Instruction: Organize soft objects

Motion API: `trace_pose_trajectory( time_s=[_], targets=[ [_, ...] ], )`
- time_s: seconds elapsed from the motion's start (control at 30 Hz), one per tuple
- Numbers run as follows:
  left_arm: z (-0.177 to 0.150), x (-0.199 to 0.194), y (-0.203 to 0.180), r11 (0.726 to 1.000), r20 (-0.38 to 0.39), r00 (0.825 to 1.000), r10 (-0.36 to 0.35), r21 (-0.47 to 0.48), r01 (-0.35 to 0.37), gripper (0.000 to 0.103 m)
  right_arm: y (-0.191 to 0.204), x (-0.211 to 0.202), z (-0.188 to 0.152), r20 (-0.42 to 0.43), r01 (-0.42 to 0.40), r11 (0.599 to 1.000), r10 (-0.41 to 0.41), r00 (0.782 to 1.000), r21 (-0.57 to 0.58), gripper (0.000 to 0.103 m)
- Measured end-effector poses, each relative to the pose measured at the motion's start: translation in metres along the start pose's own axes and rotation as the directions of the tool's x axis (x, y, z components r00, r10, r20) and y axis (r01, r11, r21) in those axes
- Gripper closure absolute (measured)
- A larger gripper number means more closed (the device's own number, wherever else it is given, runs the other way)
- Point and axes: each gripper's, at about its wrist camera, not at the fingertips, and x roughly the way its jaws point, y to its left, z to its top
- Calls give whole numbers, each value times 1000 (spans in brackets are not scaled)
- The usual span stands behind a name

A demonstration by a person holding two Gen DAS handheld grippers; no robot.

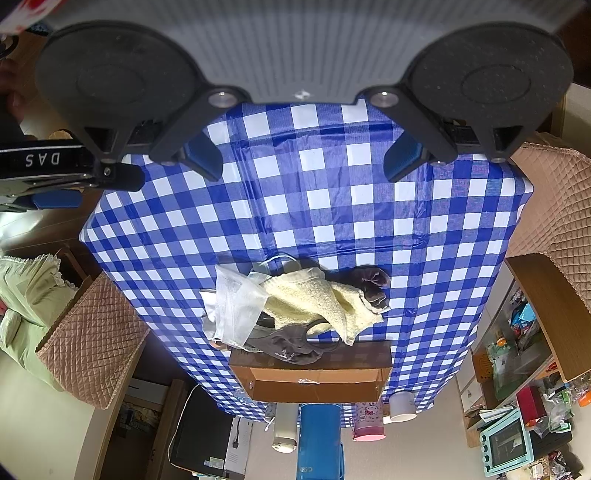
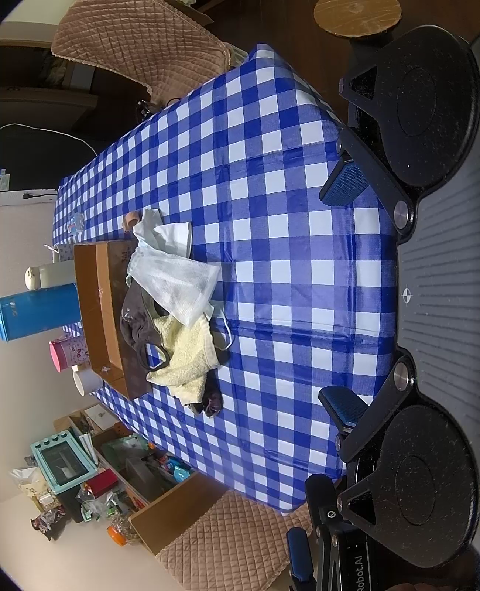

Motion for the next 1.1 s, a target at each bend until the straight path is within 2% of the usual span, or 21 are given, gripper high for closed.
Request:
trace_pose_trajectory(
  time_s=[1.1],
  targets=[
    [0, 0, 0, 1000, 0, 1000, -3, -1, 3, 10, 3, 6, 5, -1, 2, 1000, -2, 1000, -2, 0]
  ],
)
